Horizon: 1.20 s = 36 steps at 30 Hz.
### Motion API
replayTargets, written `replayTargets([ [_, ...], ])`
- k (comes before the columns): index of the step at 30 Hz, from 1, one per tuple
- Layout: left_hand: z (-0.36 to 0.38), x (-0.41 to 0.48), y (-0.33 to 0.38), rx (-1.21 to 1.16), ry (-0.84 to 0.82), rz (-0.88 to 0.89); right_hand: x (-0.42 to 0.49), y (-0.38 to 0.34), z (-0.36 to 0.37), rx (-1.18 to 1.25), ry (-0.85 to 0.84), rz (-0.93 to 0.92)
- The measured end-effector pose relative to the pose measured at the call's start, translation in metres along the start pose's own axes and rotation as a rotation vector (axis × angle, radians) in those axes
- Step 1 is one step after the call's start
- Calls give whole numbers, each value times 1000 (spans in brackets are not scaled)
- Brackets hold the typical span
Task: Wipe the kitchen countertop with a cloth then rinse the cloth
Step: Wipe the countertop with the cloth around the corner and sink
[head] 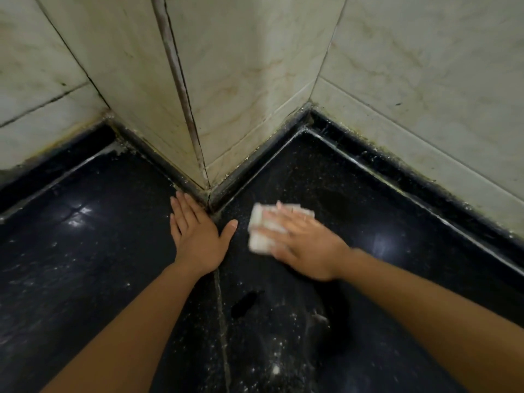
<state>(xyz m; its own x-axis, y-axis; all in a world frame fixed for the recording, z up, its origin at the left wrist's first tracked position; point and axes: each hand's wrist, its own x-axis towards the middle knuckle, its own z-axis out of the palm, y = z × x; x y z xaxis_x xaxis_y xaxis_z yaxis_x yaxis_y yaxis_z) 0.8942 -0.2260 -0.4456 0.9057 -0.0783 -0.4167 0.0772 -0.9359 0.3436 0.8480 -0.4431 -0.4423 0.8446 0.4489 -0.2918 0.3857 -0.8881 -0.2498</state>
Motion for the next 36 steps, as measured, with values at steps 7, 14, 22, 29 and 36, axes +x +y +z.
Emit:
replayTargets([
  [7, -2, 0, 2, -89, 9, -23, 55, -23, -5, 140, 76, 346],
  [14, -8, -3, -2, -150, -26, 16, -56, -77, 29, 87, -35, -73],
  [22, -3, -1, -5, -105, -5, 30, -42, 39, 6, 136, 237, 589],
  [29, -2, 0, -6, -93, -12, 38, -75, -4, 26, 224, 144, 690],
  [36, 23, -88, -8, -97, 118, 229, -155, -85, 66, 221, 97, 420],
])
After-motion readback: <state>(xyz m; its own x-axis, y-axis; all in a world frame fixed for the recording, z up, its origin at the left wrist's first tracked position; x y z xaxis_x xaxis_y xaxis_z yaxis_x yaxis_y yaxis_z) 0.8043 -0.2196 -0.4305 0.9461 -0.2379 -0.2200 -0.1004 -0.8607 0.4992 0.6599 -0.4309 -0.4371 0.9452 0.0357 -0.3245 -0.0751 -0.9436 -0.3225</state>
